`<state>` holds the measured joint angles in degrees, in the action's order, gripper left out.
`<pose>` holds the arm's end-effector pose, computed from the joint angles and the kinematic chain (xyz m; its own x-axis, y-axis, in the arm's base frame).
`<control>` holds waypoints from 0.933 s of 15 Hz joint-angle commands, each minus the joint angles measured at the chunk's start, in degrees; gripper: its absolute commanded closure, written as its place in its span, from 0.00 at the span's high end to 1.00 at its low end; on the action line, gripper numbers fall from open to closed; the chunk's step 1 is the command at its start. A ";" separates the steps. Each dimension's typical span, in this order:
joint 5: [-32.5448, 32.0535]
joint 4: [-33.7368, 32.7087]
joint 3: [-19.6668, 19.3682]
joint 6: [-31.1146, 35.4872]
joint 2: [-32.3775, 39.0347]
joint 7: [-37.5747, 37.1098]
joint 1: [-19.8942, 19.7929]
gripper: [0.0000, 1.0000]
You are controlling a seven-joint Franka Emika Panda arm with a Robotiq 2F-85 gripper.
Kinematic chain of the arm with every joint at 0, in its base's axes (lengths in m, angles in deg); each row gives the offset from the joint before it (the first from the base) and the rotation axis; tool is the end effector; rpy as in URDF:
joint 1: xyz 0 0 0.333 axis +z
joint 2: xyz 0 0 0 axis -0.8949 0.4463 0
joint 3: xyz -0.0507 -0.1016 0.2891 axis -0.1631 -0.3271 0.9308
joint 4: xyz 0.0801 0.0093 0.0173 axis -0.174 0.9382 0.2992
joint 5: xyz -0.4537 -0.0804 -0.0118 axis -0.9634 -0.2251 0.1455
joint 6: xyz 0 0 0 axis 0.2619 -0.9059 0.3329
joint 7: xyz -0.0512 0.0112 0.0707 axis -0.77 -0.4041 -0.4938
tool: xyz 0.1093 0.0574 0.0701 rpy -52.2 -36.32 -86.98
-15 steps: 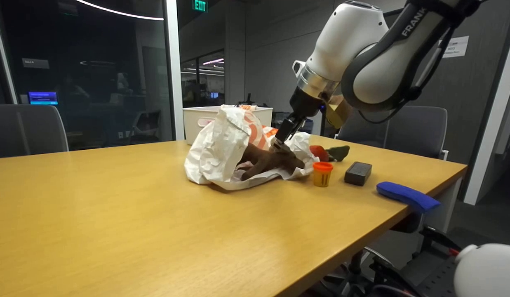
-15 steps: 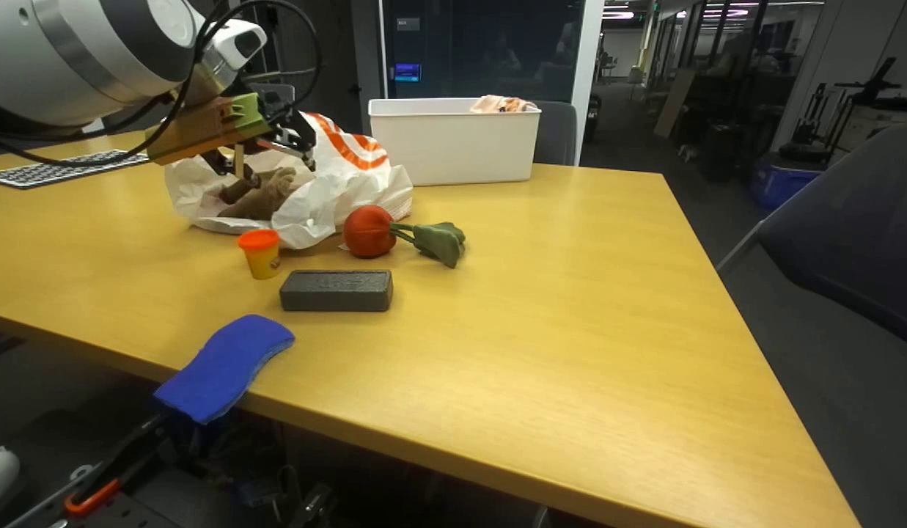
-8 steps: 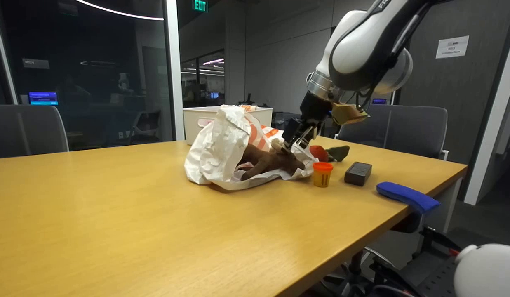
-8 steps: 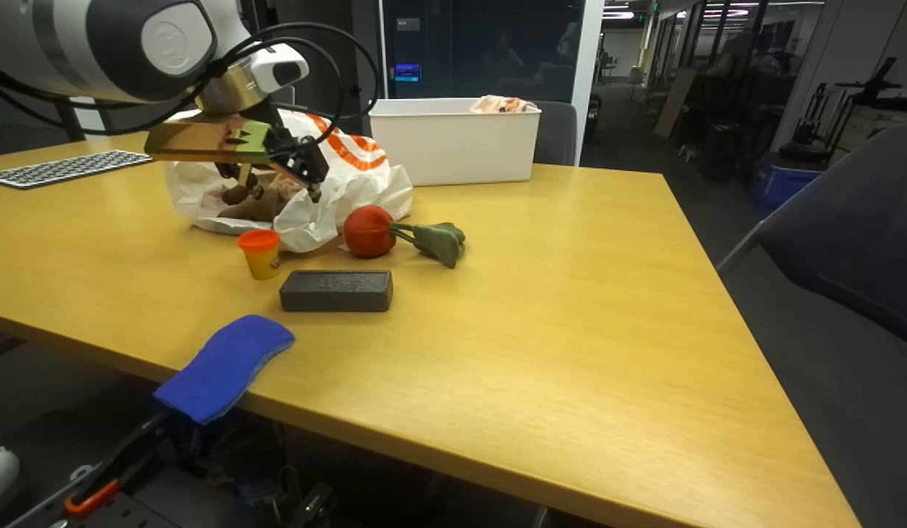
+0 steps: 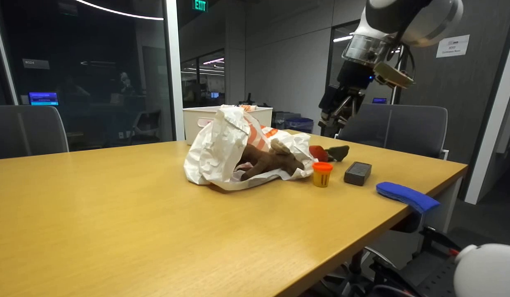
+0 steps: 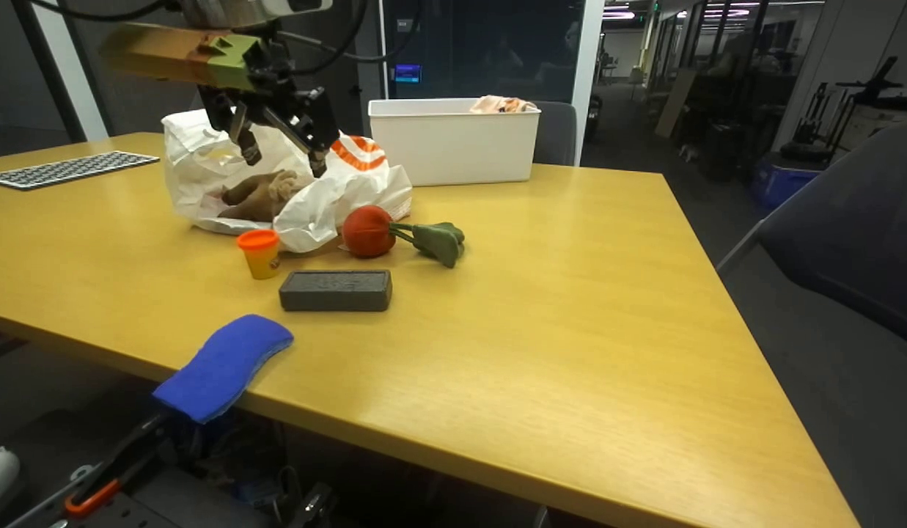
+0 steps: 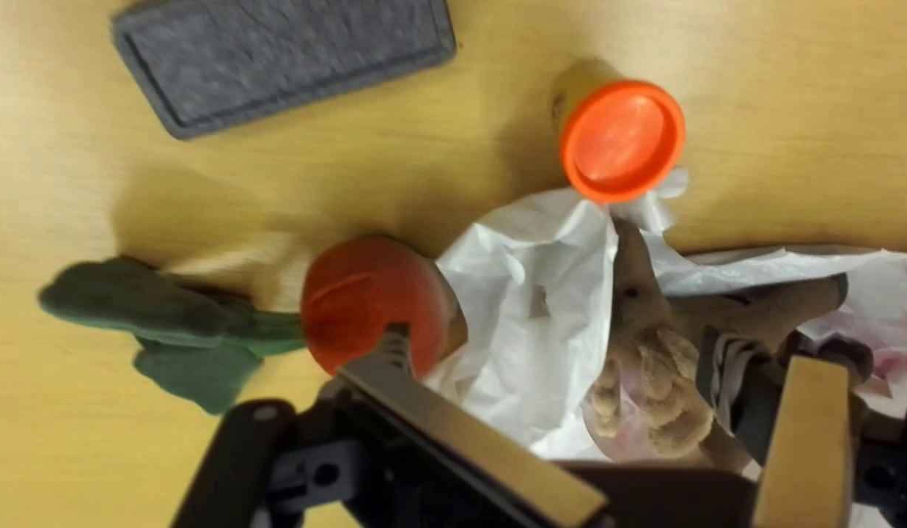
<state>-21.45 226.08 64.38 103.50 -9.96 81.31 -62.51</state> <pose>0.4447 0.0740 0.3292 0.9363 0.1562 0.3146 0.1882 -0.9794 -0.0737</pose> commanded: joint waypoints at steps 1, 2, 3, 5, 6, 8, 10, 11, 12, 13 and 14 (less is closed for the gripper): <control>-0.13 -0.03 -0.81 -16.25 -7.34 -0.48 -0.98 1.00; -1.82 -0.04 -4.03 -20.00 -8.24 -3.13 3.59 1.00; -0.68 -0.04 -3.79 -23.02 -8.90 -3.35 4.85 1.00; -0.25 0.01 -7.92 -25.14 -9.53 0.81 5.72 1.00; 0.59 0.08 -7.50 -22.30 -8.07 0.46 7.07 1.00; 0.14 0.26 -8.44 -17.19 -6.50 1.50 7.64 1.00; 0.26 0.44 -9.52 -11.05 -3.16 3.30 8.25 1.00; 0.80 0.57 -10.17 -8.91 -1.58 4.18 8.94 1.00; 1.16 0.66 -10.62 -7.01 0.01 4.90 9.65 1.00; 1.44 0.73 -11.07 -5.57 1.66 5.88 10.39 1.00; 1.37 0.82 -11.22 -5.16 2.27 6.75 11.06 1.00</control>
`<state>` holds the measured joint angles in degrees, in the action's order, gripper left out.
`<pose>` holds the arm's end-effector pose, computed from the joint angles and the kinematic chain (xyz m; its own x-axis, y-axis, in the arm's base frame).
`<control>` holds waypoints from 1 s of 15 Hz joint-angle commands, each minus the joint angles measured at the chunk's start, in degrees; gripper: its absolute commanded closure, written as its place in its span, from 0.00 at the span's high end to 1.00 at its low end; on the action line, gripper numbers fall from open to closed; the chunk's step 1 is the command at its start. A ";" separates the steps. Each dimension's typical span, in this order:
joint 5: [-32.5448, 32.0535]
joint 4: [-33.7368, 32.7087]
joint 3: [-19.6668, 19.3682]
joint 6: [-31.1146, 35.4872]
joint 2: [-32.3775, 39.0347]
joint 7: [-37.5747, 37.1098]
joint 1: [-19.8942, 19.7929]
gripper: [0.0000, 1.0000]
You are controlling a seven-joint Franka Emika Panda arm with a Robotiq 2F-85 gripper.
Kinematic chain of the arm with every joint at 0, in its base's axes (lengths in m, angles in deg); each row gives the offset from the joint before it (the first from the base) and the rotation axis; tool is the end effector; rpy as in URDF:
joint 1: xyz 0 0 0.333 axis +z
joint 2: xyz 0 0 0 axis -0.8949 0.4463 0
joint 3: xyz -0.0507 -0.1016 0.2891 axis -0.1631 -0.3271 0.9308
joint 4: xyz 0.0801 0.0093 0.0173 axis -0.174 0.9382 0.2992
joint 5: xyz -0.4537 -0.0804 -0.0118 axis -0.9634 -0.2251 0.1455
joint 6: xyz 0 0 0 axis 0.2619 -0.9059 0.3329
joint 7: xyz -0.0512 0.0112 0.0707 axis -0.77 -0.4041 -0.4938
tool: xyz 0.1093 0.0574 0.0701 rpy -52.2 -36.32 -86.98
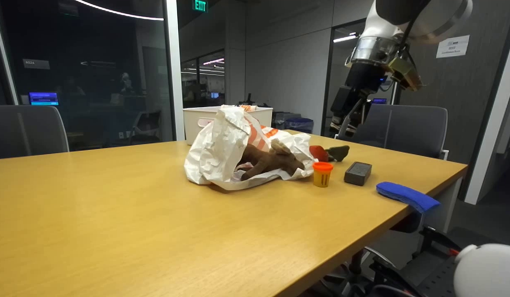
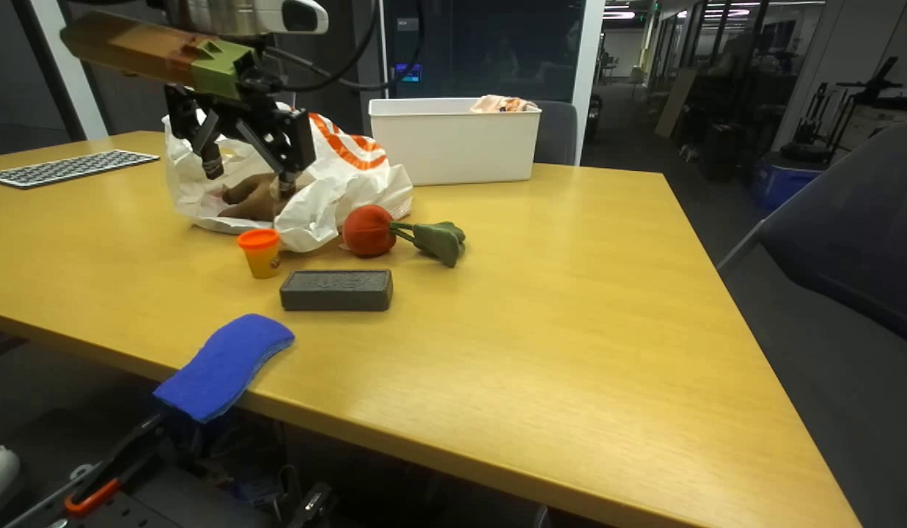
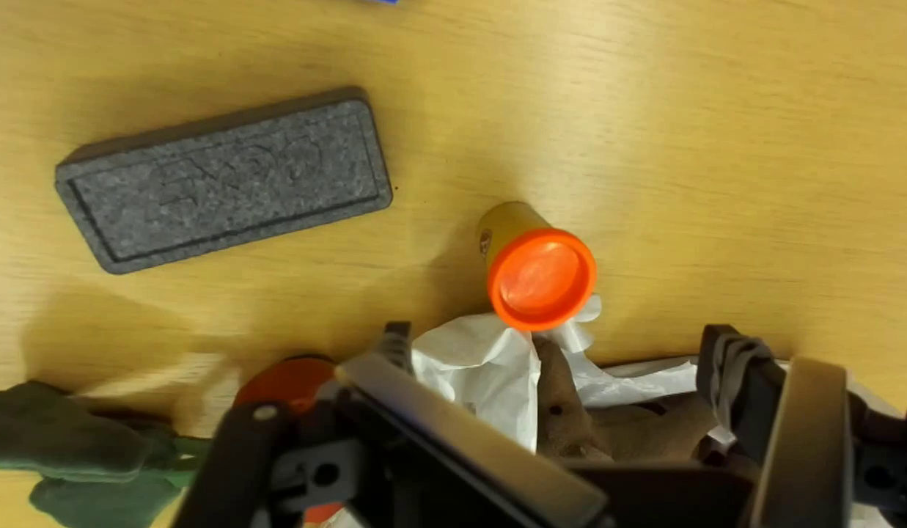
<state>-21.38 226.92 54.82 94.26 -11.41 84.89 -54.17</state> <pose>0.4208 0.0792 0.3172 0.9556 0.2241 0.1914 0.2586 -0.9491 -0.1797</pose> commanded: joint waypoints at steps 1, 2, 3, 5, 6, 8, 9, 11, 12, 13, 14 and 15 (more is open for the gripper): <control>-0.40 -0.06 -0.94 1.11 1.49 0.36 1.28 1.00; -0.33 -0.10 -0.95 1.47 2.61 0.53 1.51 1.00; -0.32 -0.14 -0.93 1.47 3.10 0.55 1.48 1.00; -0.33 -0.15 -0.93 1.43 2.94 0.52 1.48 1.00; 0.25 -0.11 -0.50 3.05 3.97 0.36 2.06 1.00; 2.50 -0.07 0.30 7.17 6.75 0.46 4.27 1.00; 3.58 -0.04 0.86 9.22 7.79 0.08 5.46 1.00; 5.61 -0.02 2.67 13.00 10.40 -0.75 8.25 1.00; 6.48 -0.01 3.98 15.00 11.73 -1.75 9.56 1.00; 6.65 0.01 5.63 17.11 13.18 -3.22 10.58 1.00; 5.70 0.02 8.12 19.86 15.36 -5.83 11.22 1.00; 4.38 0.04 10.44 22.38 16.93 -8.52 11.64 1.00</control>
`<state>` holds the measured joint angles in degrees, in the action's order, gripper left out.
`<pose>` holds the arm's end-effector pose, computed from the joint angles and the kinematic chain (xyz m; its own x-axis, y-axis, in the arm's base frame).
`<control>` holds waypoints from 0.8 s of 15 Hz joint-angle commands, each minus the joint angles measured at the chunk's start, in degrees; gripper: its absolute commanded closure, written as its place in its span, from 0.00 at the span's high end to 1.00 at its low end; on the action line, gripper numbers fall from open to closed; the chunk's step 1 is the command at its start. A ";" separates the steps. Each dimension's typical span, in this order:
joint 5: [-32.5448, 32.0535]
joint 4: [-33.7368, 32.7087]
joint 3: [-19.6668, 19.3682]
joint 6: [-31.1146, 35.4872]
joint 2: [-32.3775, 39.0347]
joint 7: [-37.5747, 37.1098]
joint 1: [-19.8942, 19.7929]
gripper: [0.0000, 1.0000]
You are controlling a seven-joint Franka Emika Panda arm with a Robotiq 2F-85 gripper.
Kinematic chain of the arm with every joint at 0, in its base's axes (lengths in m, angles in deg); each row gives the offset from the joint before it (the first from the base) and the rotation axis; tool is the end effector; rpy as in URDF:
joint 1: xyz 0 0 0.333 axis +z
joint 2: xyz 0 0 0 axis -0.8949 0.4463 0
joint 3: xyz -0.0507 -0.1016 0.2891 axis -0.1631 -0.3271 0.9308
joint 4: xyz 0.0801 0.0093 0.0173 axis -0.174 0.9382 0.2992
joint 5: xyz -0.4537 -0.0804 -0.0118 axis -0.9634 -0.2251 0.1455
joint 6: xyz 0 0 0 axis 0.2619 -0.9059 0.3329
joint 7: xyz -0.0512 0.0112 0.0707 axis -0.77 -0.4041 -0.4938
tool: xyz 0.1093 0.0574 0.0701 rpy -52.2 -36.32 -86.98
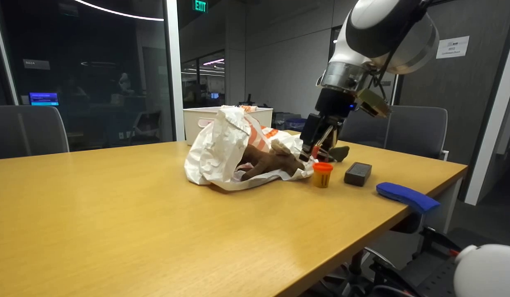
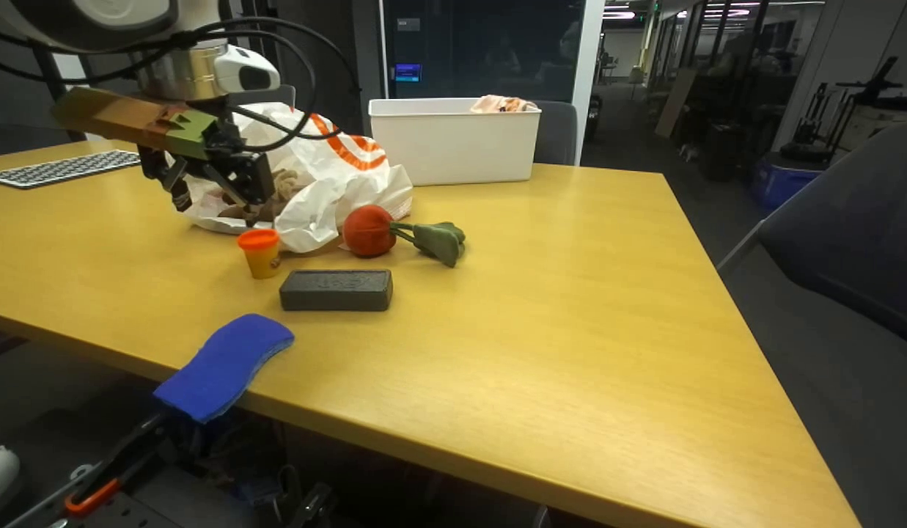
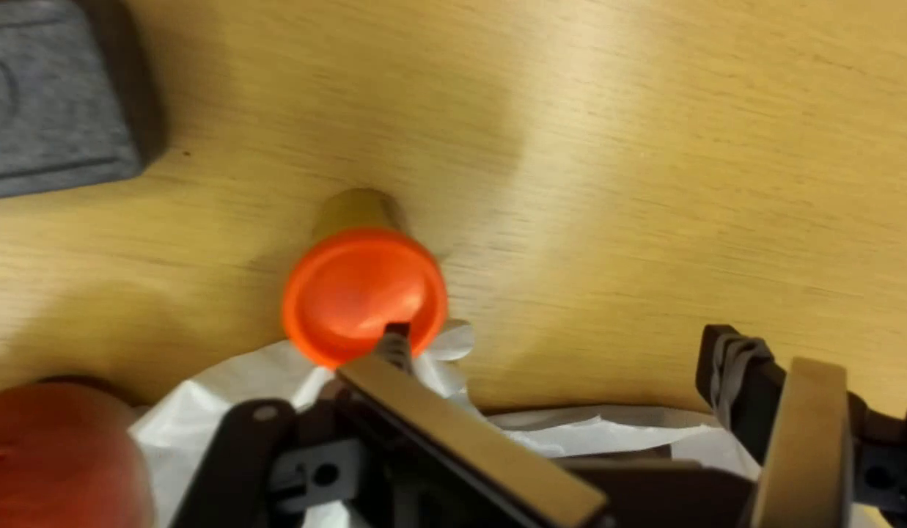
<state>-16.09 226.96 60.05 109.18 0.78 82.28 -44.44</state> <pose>0.4117 0.1775 0.2507 0.9261 0.3084 0.2173 0.3469 -0.9225 -0.1695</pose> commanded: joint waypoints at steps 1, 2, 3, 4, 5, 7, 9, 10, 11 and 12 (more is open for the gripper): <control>-3.05 0.02 8.34 10.51 6.56 -9.94 1.82 1.00; -6.15 0.05 11.80 13.27 8.01 -14.99 1.23 1.00; -7.90 0.04 18.83 14.15 7.22 -19.66 -2.98 1.00; -10.87 0.01 22.68 13.87 6.29 -24.17 -5.21 1.00; -12.92 -0.09 27.27 12.42 4.29 -28.88 -7.62 1.00; -10.75 -0.56 36.53 7.13 -1.16 -38.27 -9.20 1.00; -12.32 -1.12 31.04 9.33 4.20 -36.56 -5.24 1.00; -12.32 -1.05 32.78 8.66 3.19 -38.49 -4.70 1.00; -12.26 -0.80 32.54 8.66 2.78 -38.55 -3.95 1.00; -12.34 -0.58 31.92 8.66 2.78 -38.49 -3.75 1.00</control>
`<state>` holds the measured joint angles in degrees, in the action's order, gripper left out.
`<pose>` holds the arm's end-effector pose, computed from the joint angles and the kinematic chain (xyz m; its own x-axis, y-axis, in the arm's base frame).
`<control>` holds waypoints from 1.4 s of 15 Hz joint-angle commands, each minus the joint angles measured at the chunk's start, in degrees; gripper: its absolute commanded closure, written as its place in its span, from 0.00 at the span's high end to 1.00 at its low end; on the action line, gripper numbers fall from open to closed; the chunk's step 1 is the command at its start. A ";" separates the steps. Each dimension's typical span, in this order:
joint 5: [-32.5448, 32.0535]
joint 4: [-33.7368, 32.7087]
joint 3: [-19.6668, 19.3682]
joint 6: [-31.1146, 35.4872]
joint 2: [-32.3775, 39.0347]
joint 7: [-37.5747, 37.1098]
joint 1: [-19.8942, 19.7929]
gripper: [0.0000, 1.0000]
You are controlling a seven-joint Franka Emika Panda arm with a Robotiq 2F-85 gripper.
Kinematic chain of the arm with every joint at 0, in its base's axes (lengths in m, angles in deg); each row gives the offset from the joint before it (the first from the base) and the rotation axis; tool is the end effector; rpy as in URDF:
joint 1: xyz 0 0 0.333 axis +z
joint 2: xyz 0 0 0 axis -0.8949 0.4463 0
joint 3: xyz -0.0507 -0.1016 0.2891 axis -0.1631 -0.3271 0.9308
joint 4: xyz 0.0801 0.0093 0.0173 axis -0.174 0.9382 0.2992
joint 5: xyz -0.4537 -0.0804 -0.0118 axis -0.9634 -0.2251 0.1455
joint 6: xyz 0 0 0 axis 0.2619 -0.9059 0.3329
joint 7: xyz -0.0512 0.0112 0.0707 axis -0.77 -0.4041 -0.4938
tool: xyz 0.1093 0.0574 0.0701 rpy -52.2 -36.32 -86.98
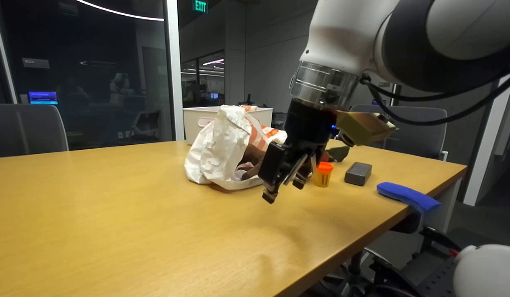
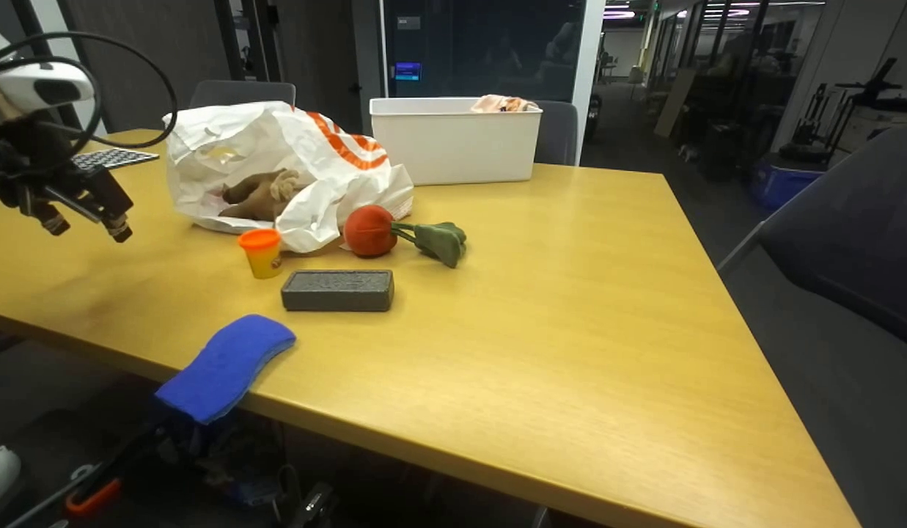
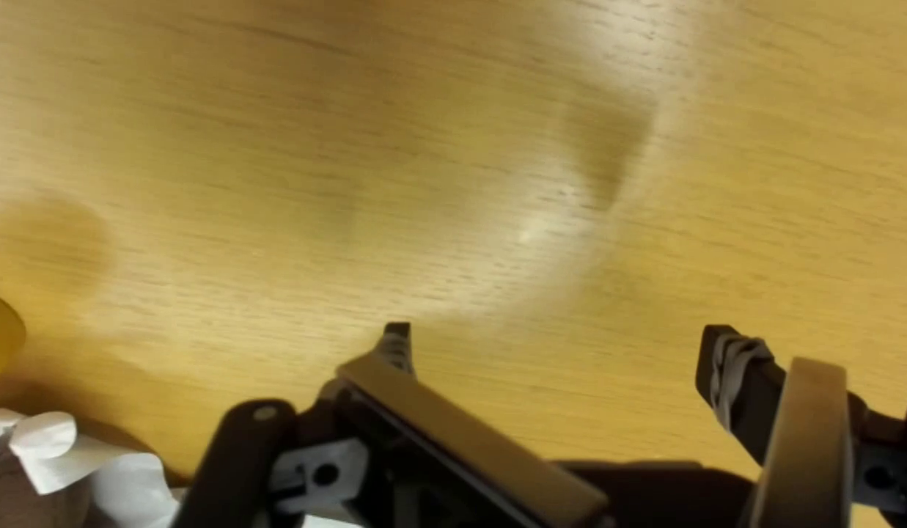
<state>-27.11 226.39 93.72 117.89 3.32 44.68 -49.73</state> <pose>0.3091 0.3414 0.2265 0.9090 0.3034 0.2857 0.3262 -0.9447 -0.0346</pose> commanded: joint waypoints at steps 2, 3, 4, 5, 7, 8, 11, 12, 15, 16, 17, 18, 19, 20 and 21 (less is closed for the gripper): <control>-1.65 -0.02 -3.85 0.04 1.35 -0.19 1.53 1.00; -1.67 -0.03 -4.22 0.05 1.69 -0.03 1.56 1.00; -1.66 -0.07 -4.26 0.06 1.89 0.00 1.58 1.00; -1.66 -0.11 -4.27 0.07 2.03 0.00 1.59 1.00; -1.66 -0.12 -4.26 0.07 2.04 0.01 1.62 1.00; -1.66 -0.12 -4.26 0.07 2.05 0.01 1.62 1.00; -3.13 -0.17 -4.55 -1.29 0.21 -0.64 0.37 1.00; -4.34 -0.22 -5.17 -2.05 -0.94 -1.05 -0.48 1.00; -7.19 -0.68 -8.37 -5.61 -5.93 -2.53 -2.14 1.00; -8.28 -1.17 -8.69 -7.10 -7.56 -4.33 -2.94 1.00; -9.33 -1.64 -9.46 -8.76 -8.87 -5.36 -4.05 1.00; -11.01 -1.77 -9.58 -9.16 -9.60 -6.91 -5.88 1.00; -12.23 -2.03 -9.74 -9.95 -10.08 -8.20 -7.34 1.00; -13.22 -1.99 -10.05 -11.10 -10.51 -9.12 -8.67 1.00; -14.45 -1.64 -9.69 -11.25 -10.54 -10.68 -10.16 1.00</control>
<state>-37.88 224.75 83.80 108.95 -5.11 38.66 -56.29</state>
